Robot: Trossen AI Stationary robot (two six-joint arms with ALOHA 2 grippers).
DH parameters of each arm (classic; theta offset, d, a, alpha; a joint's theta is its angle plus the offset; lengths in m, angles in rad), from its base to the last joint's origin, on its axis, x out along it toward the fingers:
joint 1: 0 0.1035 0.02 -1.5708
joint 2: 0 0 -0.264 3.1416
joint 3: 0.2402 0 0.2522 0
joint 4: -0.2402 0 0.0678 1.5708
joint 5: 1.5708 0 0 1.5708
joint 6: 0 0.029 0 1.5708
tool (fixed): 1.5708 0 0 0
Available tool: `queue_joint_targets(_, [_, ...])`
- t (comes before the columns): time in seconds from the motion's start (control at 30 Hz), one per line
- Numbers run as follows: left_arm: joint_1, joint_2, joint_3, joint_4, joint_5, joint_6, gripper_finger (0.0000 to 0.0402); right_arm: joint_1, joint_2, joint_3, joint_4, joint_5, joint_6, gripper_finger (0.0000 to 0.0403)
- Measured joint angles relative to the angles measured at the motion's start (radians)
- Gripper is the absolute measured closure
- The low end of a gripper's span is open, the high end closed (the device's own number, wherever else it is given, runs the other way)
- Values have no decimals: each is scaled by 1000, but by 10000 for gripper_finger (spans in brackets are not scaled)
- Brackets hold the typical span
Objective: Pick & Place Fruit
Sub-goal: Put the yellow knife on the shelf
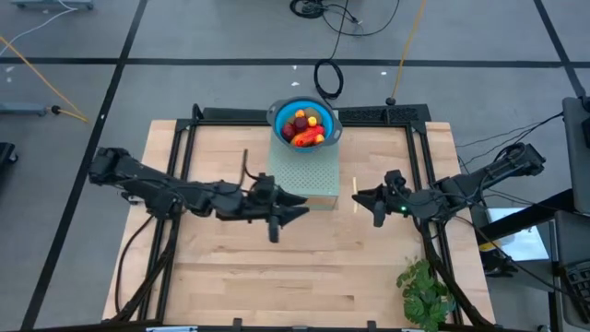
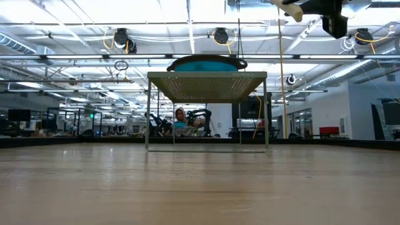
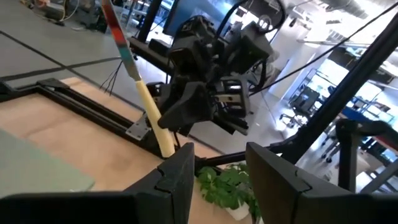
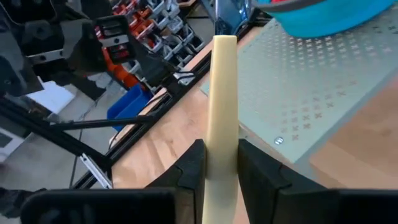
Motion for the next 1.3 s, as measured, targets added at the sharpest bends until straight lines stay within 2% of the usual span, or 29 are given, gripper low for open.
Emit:
queue_joint_targets(0.27, [8, 179, 146, 1, -11, 27, 257, 2, 16, 0, 44, -39, -93, 339])
queue_joint_targets(0.53, [29, 292, 226, 35, -17, 28, 257, 36, 17, 0, 44, -36, -127, 337])
queue_joint_targets(0.7, [51, 328, 228, 81, -15, 22, 256, 52, 25, 0, 44, -33, -127, 339])
queue_joint_targets(0.93, [80, 333, 228, 93, 67, -16, 256, 61, 37, 0, 45, -6, -127, 337])
queue_joint_targets(1.2, [87, 334, 228, 93, 70, -5, 255, 62, 38, 0, 45, -2, -127, 336])
queue_joint_targets(1.3, [87, 334, 228, 94, 70, -4, 239, 62, 38, 0, 59, 0, -127, 338])
